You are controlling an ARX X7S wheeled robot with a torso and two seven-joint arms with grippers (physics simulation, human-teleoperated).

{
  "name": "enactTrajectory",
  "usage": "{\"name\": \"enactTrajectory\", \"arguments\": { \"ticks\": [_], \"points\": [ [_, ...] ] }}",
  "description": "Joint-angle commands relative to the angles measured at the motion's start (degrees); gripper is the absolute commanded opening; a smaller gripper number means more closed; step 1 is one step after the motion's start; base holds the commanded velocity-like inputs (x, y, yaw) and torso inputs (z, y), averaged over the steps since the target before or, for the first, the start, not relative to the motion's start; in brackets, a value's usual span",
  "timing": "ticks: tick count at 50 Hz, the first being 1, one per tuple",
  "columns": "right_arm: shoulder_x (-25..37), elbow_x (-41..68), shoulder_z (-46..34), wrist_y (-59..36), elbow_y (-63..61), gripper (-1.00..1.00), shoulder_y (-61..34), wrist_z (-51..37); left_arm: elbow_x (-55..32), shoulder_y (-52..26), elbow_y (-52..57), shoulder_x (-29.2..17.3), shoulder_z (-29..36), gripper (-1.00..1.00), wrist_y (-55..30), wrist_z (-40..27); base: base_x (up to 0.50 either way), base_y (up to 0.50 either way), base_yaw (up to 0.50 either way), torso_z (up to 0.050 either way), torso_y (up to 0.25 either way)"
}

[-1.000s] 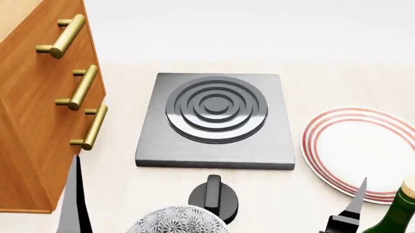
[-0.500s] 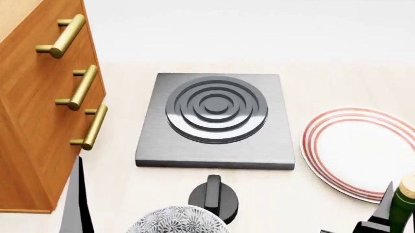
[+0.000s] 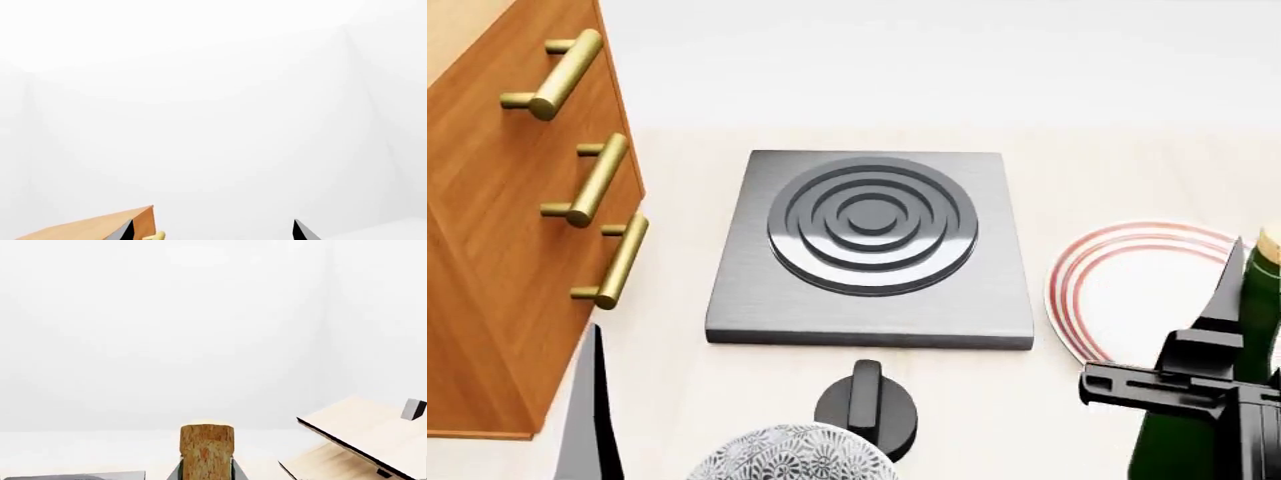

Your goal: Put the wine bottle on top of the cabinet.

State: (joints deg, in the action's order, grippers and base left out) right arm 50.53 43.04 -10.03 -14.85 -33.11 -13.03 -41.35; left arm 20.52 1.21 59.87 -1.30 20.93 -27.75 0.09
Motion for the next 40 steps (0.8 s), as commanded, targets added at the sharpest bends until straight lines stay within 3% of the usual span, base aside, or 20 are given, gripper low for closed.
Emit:
{"name": "enactTrajectory", "arguments": {
  "ticks": [1,6,12,20,40],
  "points": [
    [2.76,3.74,-0.55,-12.64,-3.91,-1.00,-18.68,1.77,-1.99,0.21,0.13,1.27,-2.05,1.00,1.10,2.15,0.00,0.00,0.00,0.000,0.010],
    [-0.18,1.82,-6.02,-16.10,-1.15,-1.00,-26.84,5.42,-1.94,0.20,0.13,1.27,-1.98,1.00,1.06,2.11,0.00,0.00,0.00,0.000,0.000],
    [-3.77,7.73,-5.41,-17.26,2.23,-1.00,-33.86,8.70,-2.36,0.09,0.13,1.26,-2.52,1.00,0.57,2.15,0.00,0.00,0.00,0.000,0.000],
    [-8.66,7.96,-10.27,-21.32,7.53,-1.00,-43.75,12.77,-2.08,-0.06,0.13,1.26,-1.91,1.00,0.20,2.28,0.00,0.00,0.00,0.000,0.001],
    [-14.48,5.21,-16.26,-21.81,12.76,-1.00,-48.09,16.70,-2.55,0.20,0.13,1.26,-0.90,1.00,-0.48,3.05,0.00,0.00,0.00,0.000,0.001]
  ]
}}
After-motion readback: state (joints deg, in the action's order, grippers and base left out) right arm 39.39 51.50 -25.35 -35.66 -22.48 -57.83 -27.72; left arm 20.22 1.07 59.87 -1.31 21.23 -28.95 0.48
